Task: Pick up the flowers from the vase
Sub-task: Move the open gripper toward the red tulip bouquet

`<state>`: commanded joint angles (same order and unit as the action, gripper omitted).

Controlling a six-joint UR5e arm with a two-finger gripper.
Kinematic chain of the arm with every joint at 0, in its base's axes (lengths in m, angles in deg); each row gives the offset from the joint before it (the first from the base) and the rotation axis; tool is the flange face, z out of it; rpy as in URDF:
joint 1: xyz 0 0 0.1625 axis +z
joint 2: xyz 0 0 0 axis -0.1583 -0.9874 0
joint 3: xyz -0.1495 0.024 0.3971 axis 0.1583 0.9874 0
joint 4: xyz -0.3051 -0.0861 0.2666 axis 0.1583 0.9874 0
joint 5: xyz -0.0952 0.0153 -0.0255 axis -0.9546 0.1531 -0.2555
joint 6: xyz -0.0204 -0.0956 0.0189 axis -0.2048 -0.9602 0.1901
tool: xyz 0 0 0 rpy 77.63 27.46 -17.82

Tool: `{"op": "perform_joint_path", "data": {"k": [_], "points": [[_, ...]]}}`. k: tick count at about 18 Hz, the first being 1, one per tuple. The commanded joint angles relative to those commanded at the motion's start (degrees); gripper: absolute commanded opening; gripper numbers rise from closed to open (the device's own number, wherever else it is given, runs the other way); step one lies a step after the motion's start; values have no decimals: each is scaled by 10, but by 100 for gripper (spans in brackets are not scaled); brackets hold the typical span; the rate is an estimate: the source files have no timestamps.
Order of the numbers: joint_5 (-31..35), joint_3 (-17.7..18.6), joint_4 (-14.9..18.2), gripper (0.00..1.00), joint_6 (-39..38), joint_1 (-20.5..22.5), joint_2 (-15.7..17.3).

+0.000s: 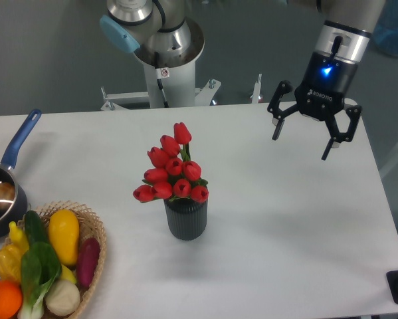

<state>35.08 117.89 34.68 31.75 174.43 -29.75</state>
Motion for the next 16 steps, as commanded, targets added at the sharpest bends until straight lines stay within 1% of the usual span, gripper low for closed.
{"op": "perform_joint_path", "data": {"k": [2, 3, 5, 6, 10, 13, 14, 16], "points": [[-55, 26, 0, 100, 0, 14, -3], [-94, 44, 0, 100, 0, 29, -4], [-163, 55, 0, 100, 0, 61, -4], [-180, 56, 0, 100, 0, 68, -5], [-179, 60, -1, 100, 2, 63, -9], [-172, 75, 0, 100, 25, 56, -20], [-157, 78, -1, 100, 27, 55, -20], [-96, 78, 0, 100, 40, 45, -20]]}}
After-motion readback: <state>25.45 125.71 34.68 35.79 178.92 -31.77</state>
